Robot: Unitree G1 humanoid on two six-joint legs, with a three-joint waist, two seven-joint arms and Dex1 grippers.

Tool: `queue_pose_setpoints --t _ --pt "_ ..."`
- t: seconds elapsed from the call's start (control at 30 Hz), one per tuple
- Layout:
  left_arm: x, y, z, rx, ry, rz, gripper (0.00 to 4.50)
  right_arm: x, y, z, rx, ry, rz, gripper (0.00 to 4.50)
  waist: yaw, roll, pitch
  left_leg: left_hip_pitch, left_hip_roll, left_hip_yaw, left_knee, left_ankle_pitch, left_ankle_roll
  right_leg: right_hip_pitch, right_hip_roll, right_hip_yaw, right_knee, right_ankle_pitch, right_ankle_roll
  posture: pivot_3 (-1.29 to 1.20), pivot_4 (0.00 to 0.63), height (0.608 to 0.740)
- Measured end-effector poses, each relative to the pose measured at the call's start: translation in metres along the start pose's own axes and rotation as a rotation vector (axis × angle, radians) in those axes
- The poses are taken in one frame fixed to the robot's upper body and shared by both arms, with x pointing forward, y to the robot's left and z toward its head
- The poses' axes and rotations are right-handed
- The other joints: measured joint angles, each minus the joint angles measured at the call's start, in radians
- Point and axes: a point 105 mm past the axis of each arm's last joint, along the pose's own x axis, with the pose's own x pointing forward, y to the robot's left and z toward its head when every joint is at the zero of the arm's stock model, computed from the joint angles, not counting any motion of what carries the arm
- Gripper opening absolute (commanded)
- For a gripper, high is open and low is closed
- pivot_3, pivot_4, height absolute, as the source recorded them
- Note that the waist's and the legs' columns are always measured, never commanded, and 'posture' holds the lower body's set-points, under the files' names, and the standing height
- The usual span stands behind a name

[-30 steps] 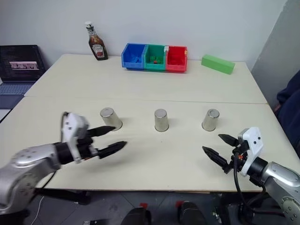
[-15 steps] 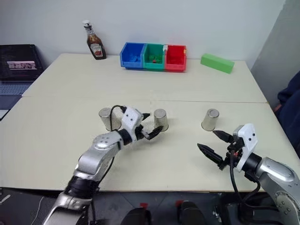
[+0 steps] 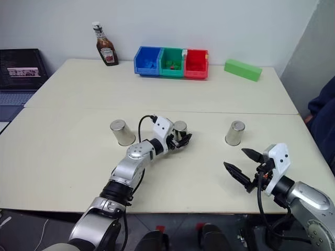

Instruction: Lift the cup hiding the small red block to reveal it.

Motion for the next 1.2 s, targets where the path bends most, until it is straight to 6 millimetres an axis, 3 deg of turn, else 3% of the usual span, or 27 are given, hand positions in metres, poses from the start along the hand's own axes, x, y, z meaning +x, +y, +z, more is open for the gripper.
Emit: queue_pose_setpoints --t 0.2,0.37,0.47,0.6,0.73,0.83,0.97,1.13,1.17,1.2 --pt "-0.002 0.005 0.009 -0.006 -0.033 0.02 2.75 0.001 -0.001 0.0 0.001 -0.001 -0.002 4.5 0.0 0.0 0.0 0.0 0.0 0.0 0.0 0.0 0.0 0.0 0.0 0.0 0.0 0.0 0.0 0.0 0.15 0.74" --pt "-0.013 0.016 0.047 0.03 -0.112 0.051 2.75 0.003 -0.002 0.002 0.001 -0.007 0.006 4.5 -0.001 0.0 0.0 0.0 0.0 0.0 0.0 0.0 0.0 0.0 0.0 0.001 0.001 0.0 0.0 0.0 0.15 0.74" --pt "-0.037 0.022 0.062 0.056 -0.122 0.083 2.75 0.004 -0.002 0.002 0.003 -0.008 0.006 4.5 -0.007 0.001 0.0 0.0 0.002 0.001 -0.001 0.0 0.0 0.0 0.0 0.001 0.001 0.0 0.0 0.0 0.15 0.74" --pt "-0.083 0.034 0.041 -0.01 -0.021 0.182 2.75 0.004 -0.002 -0.002 0.019 -0.003 0.006 4.5 -0.006 0.001 -0.001 0.002 0.003 0.0 0.0 0.0 0.0 0.0 0.0 0.0 0.003 0.0 0.0 0.0 0.15 0.74" --pt "-0.107 0.031 0.012 -0.071 0.073 0.218 2.75 0.008 0.002 -0.003 0.028 -0.003 0.028 4.5 0.002 0.001 -0.001 0.003 0.002 -0.001 0.002 0.0 -0.001 0.001 0.0 -0.001 0.003 0.0 0.0 0.0 0.15 0.74" --pt "-0.114 0.027 -0.002 -0.099 0.108 0.221 2.75 0.01 0.003 -0.003 0.029 -0.004 0.036 4.5 0.008 0.001 -0.001 0.001 0.001 -0.001 0.006 0.0 -0.001 0.001 0.0 0.0 0.003 0.001 0.002 0.0 0.15 0.74" --pt "-0.109 0.023 0.001 -0.095 0.067 0.204 2.75 0.014 0.001 0.002 0.018 -0.02 0.041 4.5 0.009 0.001 -0.001 0.0 0.001 0.0 0.011 0.0 0.0 0.001 0.0 0.001 0.003 0.003 0.005 0.0 0.15 0.74" --pt "-0.106 0.023 -0.008 -0.1 0.072 0.199 2.75 0.015 -0.001 0.002 0.022 -0.017 0.038 4.5 0.008 0.001 -0.001 -0.001 0.001 -0.001 0.011 0.0 0.0 0.001 0.0 0.001 0.003 0.003 0.005 0.0 0.15 0.74" --pt "-0.105 0.023 -0.01 -0.1 0.074 0.199 3.45 0.015 -0.001 0.002 0.022 -0.017 0.038 4.5 0.008 0.001 -0.001 -0.001 0.001 -0.001 0.011 0.0 0.0 0.001 0.0 0.001 0.003 0.003 0.005 0.0 0.15 0.74" --pt "-0.104 0.022 -0.012 -0.106 0.077 0.198 3.57 0.015 -0.001 0.002 0.023 -0.016 0.039 4.5 0.008 0.001 -0.001 -0.001 0.001 -0.001 0.011 0.0 0.0 0.001 0.0 0.001 0.003 0.003 0.005 0.0 0.15 0.74"
